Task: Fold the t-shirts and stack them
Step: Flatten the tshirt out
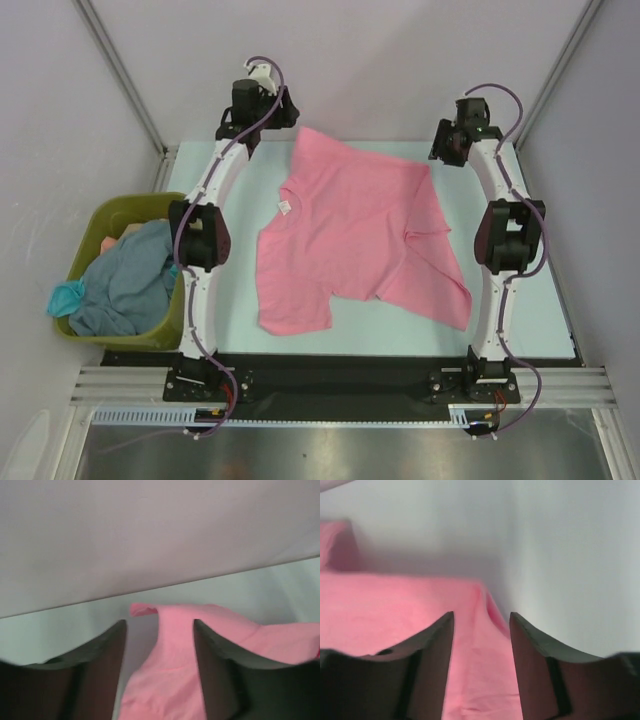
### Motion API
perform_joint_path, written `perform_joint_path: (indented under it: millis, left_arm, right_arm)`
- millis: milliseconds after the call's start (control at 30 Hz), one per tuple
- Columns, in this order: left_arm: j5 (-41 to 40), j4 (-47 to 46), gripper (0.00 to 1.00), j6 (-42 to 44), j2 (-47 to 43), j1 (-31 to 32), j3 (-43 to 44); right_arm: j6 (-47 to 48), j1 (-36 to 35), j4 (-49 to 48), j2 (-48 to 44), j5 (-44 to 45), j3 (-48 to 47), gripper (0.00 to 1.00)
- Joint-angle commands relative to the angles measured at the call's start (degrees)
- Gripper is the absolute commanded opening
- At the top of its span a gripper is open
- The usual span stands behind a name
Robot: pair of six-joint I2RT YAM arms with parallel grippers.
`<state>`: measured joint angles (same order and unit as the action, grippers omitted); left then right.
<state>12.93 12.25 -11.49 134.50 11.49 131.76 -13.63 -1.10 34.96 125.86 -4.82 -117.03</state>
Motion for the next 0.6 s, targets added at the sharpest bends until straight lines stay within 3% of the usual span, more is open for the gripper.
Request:
perform_joint_path:
  millis: [0, 33, 100, 167, 233, 300, 400, 467, 567]
  left_arm:
    - [-5.6, 3.7, 0.69, 0.7, -1.3, -0.4, 6.8]
    - [-8.2, 3.9, 0.83, 0.8, -2.6, -0.2, 3.8]
    - [-9.5, 7.6, 0.87, 0.9, -5.8, 0.1, 2.1]
    - [-10.5, 11.4, 0.9, 0.0, -7.7, 0.4, 0.5]
    - [-10.2, 16.7, 0.93, -0.6, -12.5, 1.3, -4.5]
    - [-11.2, 19.0, 0.9, -1.1, -17.3, 2.6, -11.8]
    - [-10.5, 16.8, 0.86, -3.4, -31.0, 4.2, -36.9]
    - [-9.4, 15.3, 0.81, -4.2, -40.9, 5.2, -45.9]
    - [-7.2, 18.1, 0.76, -8.8, -51.3, 7.2, -59.9]
  right_arm:
    - [-0.8, 2.2, 13.9, 5.3, 7.8, -13.1, 0.57]
    - [-3.0, 2.6, 17.0, 6.2, 9.3, -18.3, 0.61]
    - [-5.0, 2.8, 24.6, 6.4, 12.3, -19.5, 0.68]
    - [-6.0, 2.8, 26.2, 3.5, 12.5, -12.6, 0.71]
    - [-6.5, 2.6, 24.6, -3.9, 12.4, -3.7, 0.72]
    - [-9.0, 2.2, 21.3, -10.1, 11.2, 11.1, 0.72]
    - [-14.5, 2.5, 17.2, -21.9, 6.3, 30.0, 0.72]
    - [-16.7, 3.3, 13.0, -30.8, 1.4, 44.1, 0.63]
    - [-19.6, 4.0, 12.2, -40.6, -2.7, 56.1, 0.47]
